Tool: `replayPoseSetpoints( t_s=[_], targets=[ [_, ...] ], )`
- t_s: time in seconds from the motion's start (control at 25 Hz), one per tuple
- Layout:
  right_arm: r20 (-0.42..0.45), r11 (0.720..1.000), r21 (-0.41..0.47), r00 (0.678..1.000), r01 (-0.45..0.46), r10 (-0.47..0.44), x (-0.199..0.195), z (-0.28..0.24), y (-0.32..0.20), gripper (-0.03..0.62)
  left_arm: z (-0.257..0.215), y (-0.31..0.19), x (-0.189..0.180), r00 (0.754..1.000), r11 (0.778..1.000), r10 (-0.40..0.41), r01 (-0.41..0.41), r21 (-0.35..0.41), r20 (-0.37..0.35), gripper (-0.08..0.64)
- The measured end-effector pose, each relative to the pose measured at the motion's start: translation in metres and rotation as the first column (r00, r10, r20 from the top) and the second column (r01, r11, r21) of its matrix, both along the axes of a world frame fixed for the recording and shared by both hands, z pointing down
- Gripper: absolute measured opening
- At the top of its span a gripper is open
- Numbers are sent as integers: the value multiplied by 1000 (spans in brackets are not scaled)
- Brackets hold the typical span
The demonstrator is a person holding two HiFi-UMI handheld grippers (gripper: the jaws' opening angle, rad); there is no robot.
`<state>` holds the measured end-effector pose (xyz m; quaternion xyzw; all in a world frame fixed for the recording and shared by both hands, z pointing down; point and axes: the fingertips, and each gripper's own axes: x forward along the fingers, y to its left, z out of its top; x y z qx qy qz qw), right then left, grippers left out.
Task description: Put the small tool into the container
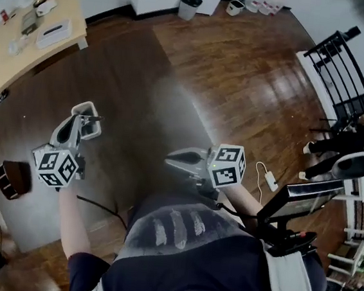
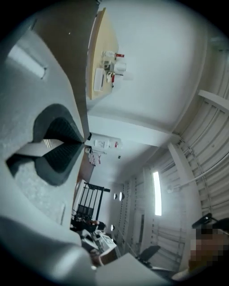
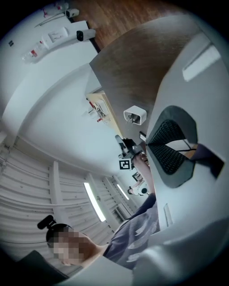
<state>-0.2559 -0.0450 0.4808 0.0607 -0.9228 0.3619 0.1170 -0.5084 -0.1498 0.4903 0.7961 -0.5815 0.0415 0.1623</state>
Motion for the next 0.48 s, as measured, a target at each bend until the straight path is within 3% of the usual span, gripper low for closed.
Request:
replayPoseSetpoints(
  t_s=[0.2, 0.48],
  targets=[
    [43, 992, 6, 991, -128, 127, 19, -35, -30, 2, -36, -4, 54, 994, 994, 103, -102, 41, -38, 0],
    [117, 983, 18, 977, -182, 179, 23, -65, -29, 2, -68, -23, 103, 982, 977, 183, -177, 122, -45, -2]
  ],
)
